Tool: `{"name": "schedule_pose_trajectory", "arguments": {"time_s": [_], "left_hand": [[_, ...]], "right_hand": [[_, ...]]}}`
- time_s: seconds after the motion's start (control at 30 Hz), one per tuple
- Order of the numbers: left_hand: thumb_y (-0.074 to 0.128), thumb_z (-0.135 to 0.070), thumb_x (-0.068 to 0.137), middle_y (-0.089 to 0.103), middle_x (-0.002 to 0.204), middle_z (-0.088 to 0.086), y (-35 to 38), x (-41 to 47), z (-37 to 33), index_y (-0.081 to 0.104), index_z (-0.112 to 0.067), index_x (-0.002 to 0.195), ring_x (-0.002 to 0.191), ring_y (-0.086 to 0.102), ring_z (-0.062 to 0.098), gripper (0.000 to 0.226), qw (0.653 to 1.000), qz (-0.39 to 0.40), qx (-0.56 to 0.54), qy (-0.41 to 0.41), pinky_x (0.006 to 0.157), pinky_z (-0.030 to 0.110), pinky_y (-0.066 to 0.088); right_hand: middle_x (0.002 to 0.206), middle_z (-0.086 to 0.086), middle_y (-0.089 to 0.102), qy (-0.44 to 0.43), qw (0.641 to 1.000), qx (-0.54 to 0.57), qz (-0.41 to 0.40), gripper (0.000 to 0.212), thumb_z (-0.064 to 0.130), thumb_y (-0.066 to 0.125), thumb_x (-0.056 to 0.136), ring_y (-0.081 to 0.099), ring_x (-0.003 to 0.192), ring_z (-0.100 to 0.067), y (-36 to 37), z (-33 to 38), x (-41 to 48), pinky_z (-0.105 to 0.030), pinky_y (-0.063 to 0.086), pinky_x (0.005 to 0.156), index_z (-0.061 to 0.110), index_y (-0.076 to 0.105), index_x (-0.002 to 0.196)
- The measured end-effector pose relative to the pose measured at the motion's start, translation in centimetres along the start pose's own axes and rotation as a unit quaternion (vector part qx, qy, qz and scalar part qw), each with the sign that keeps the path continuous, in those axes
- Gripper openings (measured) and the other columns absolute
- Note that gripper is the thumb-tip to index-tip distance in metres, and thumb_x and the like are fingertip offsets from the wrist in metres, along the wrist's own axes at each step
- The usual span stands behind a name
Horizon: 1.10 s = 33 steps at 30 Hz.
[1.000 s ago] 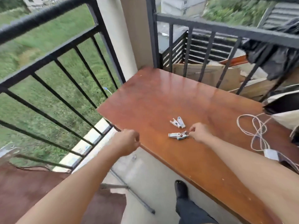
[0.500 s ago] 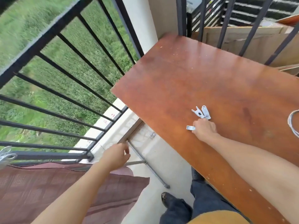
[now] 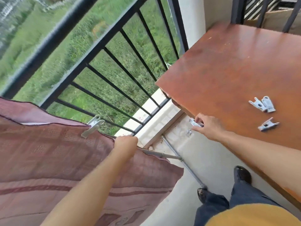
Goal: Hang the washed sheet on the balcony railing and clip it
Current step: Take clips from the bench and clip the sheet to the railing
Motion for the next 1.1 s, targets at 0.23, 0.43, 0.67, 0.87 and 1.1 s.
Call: {"name": "schedule_pose_trajectory", "arguments": {"time_s": [0.23,0.43,0.67,0.87,1.1], "left_hand": [[0.05,0.002,0.081,0.057,0.089,0.008,0.0,1.8,1.0,0.059,-0.006,0.094,0.09,0.065,0.031,0.018,0.987,-0.101,-0.122,0.002,0.069,0.036,0.052],[0.081,-0.043,0.069,0.064,0.109,0.0,1.8,4.0,1.3,0.057,-0.017,0.111,0.102,0.062,0.024,0.055,0.996,0.06,-0.057,-0.03,0.083,0.036,0.049],[0.051,-0.004,0.08,0.063,0.099,0.01,1.8,6.8,1.0,0.056,-0.011,0.087,0.089,0.063,0.033,0.012,0.985,-0.015,-0.172,-0.004,0.076,0.041,0.053],[0.057,-0.016,0.082,0.062,0.113,0.013,3.4,8.0,0.7,0.053,-0.011,0.098,0.103,0.06,0.033,0.017,0.973,0.104,-0.204,-0.021,0.075,0.036,0.045],[0.057,-0.01,0.081,0.06,0.119,0.013,4.8,9.6,-0.8,0.052,-0.008,0.116,0.108,0.059,0.031,0.036,0.974,0.126,-0.179,-0.051,0.08,0.037,0.046]], "right_hand": [[0.082,0.0,0.061,-0.006,0.998,0.058,0.016,0.016,0.031,0.062,0.091,0.053,0.076,-0.019,3.8,3.3,-2.4,-0.019,0.03,0.053,0.018,0.068,0.097],[0.095,-0.001,0.064,0.066,0.989,0.123,0.036,0.041,0.034,0.082,0.071,0.059,0.086,-0.02,4.6,1.7,-1.7,-0.029,0.041,0.069,0.019,0.065,0.105],[0.054,0.0,0.049,0.087,0.975,0.189,0.085,0.042,0.046,0.077,0.076,0.039,0.05,-0.016,6.2,1.1,1.4,-0.029,0.027,0.053,0.007,0.062,0.066],[0.071,-0.008,0.053,0.078,0.967,0.167,0.178,0.023,0.022,0.072,0.083,0.049,0.067,-0.023,9.3,1.8,5.5,-0.033,0.038,0.061,0.003,0.059,0.08],[0.06,-0.002,0.055,-0.031,0.965,0.037,0.257,0.031,0.036,0.072,0.083,0.049,0.055,-0.016,11.3,4.1,8.3,-0.031,0.033,0.054,0.016,0.059,0.064]]}}
Point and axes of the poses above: each hand's wrist, its own x-axis towards the middle knuckle, its own y-axis out of the palm, z = x × y, the point moved 2 cm from there along x, towards the middle knuckle
